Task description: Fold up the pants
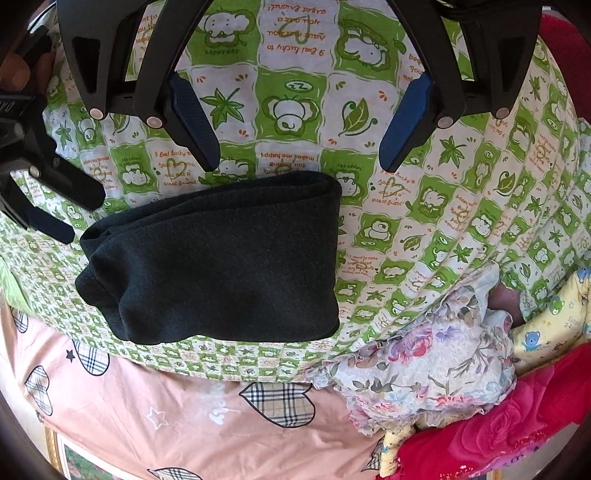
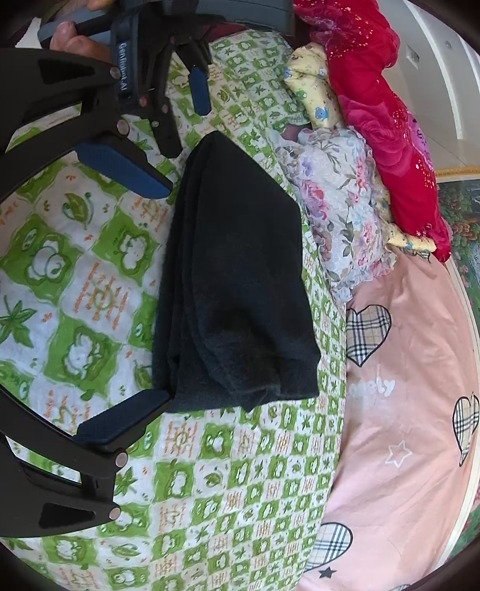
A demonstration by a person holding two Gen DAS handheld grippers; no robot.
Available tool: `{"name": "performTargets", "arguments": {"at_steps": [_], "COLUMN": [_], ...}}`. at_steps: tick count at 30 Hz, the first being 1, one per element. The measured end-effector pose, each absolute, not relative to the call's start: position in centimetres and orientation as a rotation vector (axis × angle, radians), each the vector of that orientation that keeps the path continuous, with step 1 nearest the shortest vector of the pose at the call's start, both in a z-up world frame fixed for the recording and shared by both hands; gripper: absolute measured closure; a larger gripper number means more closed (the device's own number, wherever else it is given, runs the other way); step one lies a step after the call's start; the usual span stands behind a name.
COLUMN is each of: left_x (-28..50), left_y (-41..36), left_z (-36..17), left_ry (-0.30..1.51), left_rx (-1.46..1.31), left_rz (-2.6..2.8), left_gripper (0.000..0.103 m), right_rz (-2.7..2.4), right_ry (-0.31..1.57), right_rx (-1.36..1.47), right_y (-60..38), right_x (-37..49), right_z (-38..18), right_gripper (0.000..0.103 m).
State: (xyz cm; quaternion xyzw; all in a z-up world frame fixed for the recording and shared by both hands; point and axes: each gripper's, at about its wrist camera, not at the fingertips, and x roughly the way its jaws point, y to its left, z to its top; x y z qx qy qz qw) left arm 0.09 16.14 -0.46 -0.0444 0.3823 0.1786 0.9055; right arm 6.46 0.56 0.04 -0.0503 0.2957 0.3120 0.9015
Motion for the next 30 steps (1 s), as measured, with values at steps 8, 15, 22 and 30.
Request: {"name": "performTargets", "arguments": {"at_steps": [8, 15, 22, 30], "left_x": [0.18, 0.34, 0.46, 0.51], "left_y": [15.96, 16.04, 16.33, 16.26], "left_z": [-0.31, -0.40, -0.51, -0.53], "left_ry": [0.776, 0.775, 0.774, 0.771], "left_rx": [-0.072, -0.068, -0.075, -0.064], "left_rz": [0.380, 0.381, 0.381, 0.381], "left_gripper": [0.014, 0.014, 0.014, 0.014], "right_rz": [0.633, 0.632, 0.627, 0.625], "right_ry": [0.612, 0.607, 0.601, 0.598], "right_rx": [-0.115, -0.120, -0.097, -0.100], "right_y": [1.00, 0.99, 0.50, 0.53], "right_x": [6.37, 6.18, 6.25, 6.22], "right_z": [-0.60, -0.80, -0.74, -0.70], "right_gripper": [0.001, 0.000, 0.000, 0.000]}}
